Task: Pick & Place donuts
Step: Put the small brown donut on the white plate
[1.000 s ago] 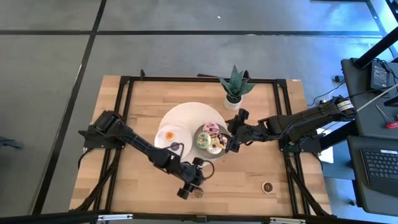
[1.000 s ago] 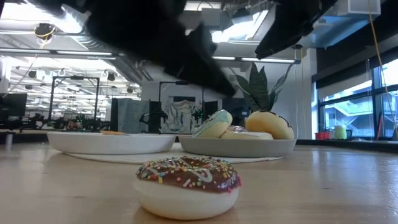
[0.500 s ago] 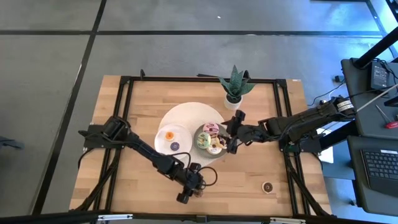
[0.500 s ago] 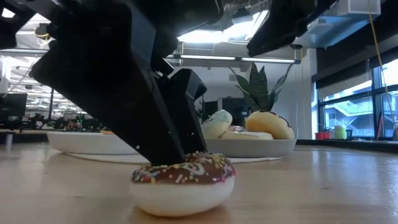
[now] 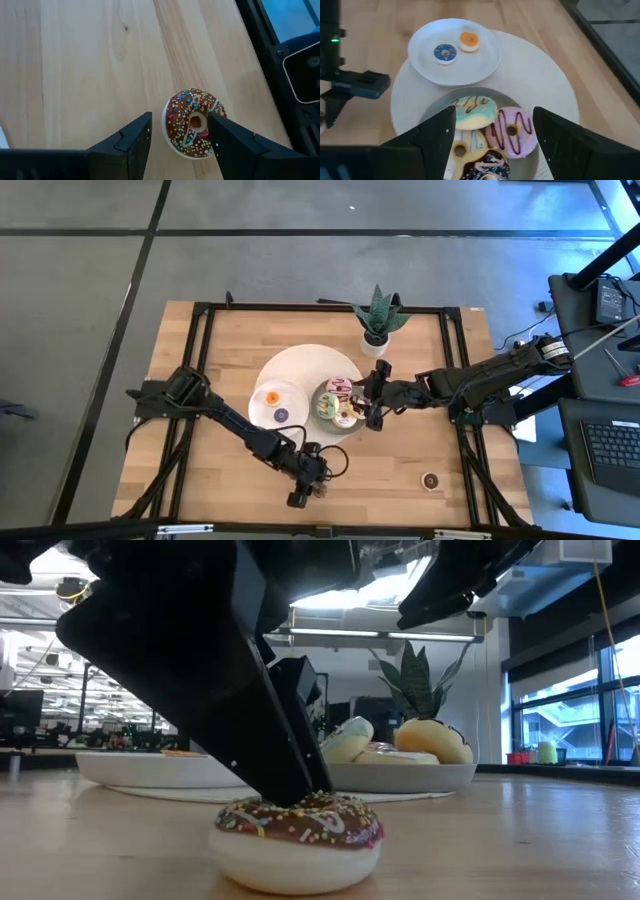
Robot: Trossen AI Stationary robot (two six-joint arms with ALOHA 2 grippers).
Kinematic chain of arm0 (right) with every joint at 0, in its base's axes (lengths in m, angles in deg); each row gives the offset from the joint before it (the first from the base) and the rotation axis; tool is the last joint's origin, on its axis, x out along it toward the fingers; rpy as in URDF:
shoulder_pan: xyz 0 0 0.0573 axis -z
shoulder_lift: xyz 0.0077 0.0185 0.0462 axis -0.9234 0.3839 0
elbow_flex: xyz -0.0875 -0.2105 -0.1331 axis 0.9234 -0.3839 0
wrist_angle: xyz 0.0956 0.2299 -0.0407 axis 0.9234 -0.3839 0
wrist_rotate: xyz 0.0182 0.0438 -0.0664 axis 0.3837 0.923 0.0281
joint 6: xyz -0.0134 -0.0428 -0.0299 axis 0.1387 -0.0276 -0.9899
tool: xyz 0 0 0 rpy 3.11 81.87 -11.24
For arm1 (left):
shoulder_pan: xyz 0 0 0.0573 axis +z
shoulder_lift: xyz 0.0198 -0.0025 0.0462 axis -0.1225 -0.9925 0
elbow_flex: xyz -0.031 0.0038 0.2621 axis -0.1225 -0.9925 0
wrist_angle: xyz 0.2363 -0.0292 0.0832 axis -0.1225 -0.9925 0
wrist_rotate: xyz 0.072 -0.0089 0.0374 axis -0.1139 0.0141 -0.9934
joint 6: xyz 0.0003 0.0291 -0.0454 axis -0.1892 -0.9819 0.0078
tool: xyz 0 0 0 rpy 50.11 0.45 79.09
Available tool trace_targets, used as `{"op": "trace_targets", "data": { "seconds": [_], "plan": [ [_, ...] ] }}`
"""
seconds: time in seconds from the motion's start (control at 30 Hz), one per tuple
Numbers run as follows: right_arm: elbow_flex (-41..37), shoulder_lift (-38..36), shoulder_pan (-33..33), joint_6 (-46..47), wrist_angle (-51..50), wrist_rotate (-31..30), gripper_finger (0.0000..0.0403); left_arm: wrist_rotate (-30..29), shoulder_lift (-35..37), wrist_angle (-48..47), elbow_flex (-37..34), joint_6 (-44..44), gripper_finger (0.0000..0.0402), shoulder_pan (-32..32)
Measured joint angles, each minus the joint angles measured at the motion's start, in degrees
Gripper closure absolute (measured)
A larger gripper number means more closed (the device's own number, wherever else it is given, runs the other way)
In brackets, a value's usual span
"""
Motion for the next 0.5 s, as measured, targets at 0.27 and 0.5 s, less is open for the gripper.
{"op": "trace_targets", "data": {
  "seconds": [0.27,0.5],
  "plan": [
    [0.0,0.0,0.0,-0.42,-0.02,0.28,0.0137,-3.66,0.0,-0.42,-0.02,-0.46,0.0232,0.0],
    [0.0,0.0,0.0,-0.55,-0.11,0.32,0.0137,-1.14,-0.95,-0.02,-0.02,0.8,0.0267,0.0]
  ]
}}
